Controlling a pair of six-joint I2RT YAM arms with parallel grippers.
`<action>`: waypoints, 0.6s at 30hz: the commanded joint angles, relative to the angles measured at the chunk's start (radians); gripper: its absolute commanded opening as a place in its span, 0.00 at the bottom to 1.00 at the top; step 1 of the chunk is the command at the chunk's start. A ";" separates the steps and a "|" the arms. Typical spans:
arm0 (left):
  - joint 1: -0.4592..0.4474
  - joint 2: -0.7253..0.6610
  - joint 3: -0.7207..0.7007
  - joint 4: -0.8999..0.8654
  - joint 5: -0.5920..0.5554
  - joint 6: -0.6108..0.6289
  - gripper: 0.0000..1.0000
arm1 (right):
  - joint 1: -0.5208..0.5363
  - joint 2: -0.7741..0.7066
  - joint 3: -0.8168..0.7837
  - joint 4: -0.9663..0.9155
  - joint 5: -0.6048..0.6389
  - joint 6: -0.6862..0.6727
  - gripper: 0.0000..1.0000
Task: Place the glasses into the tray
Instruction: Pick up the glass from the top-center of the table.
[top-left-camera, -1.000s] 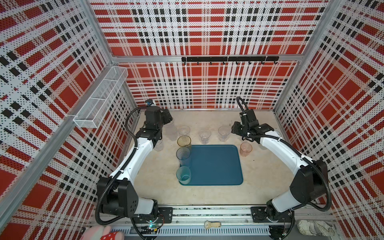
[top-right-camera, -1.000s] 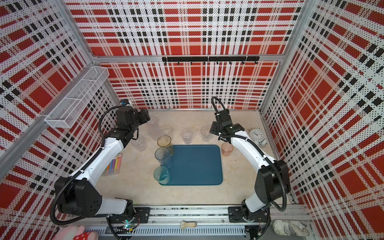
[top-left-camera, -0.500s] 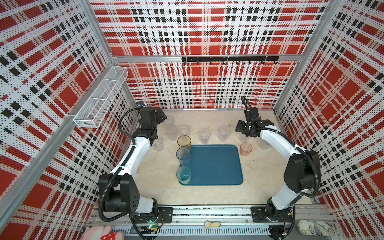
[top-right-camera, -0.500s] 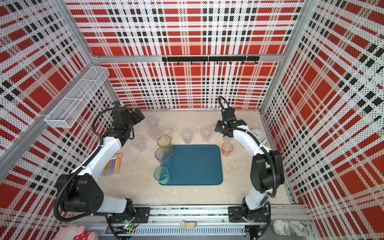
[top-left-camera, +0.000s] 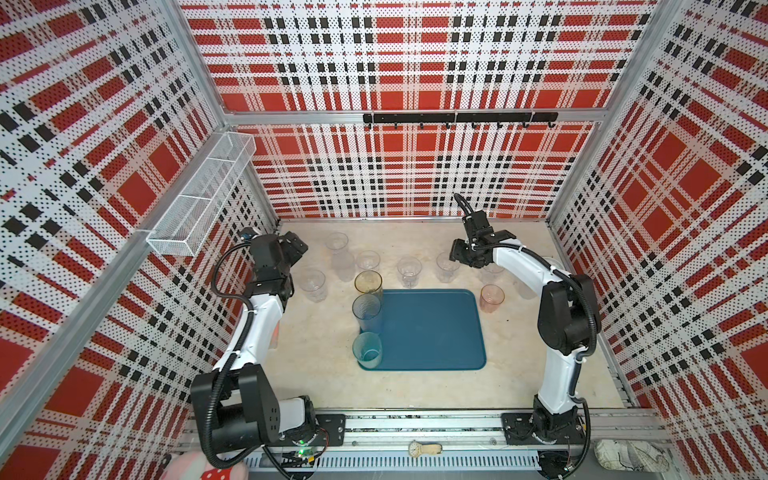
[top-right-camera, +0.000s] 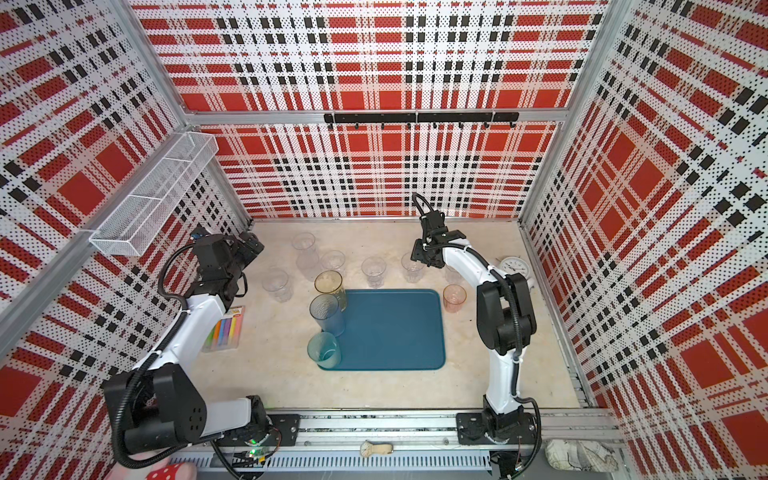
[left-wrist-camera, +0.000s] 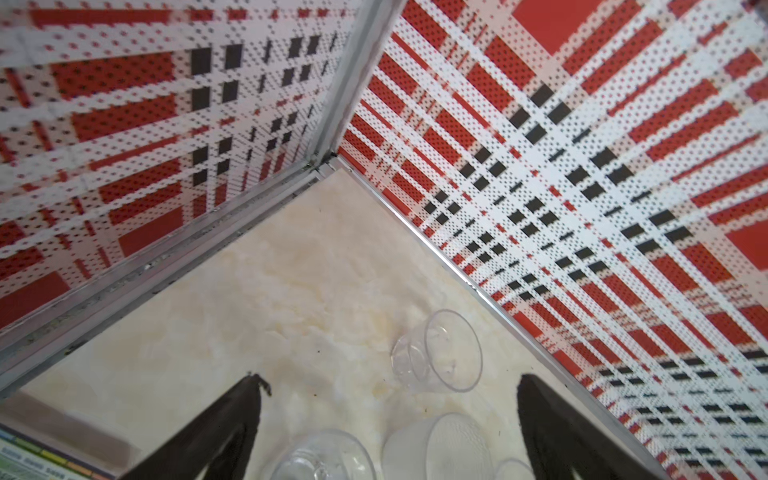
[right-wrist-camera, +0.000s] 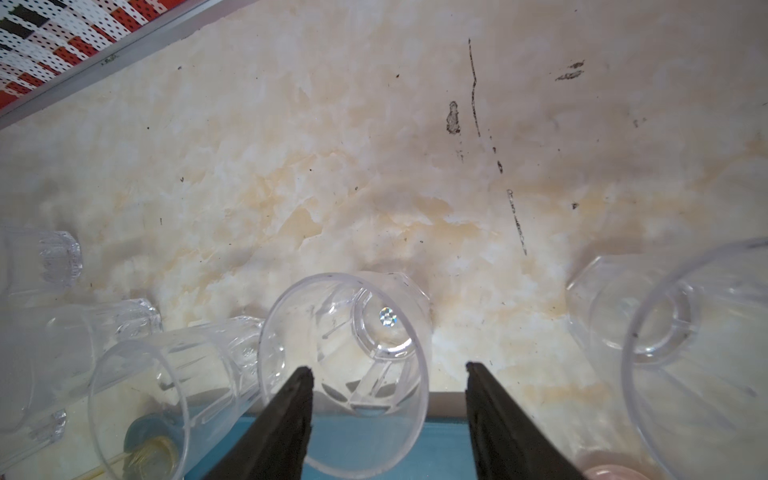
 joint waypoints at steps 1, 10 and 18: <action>-0.088 -0.005 0.034 0.015 -0.038 0.065 0.98 | 0.007 0.022 0.011 -0.003 0.001 0.007 0.57; -0.348 0.052 0.094 0.059 -0.157 0.182 0.98 | 0.011 0.074 0.005 0.019 -0.001 0.000 0.35; -0.369 0.048 0.071 0.104 -0.126 0.162 0.98 | 0.019 0.069 0.013 -0.009 0.037 -0.054 0.19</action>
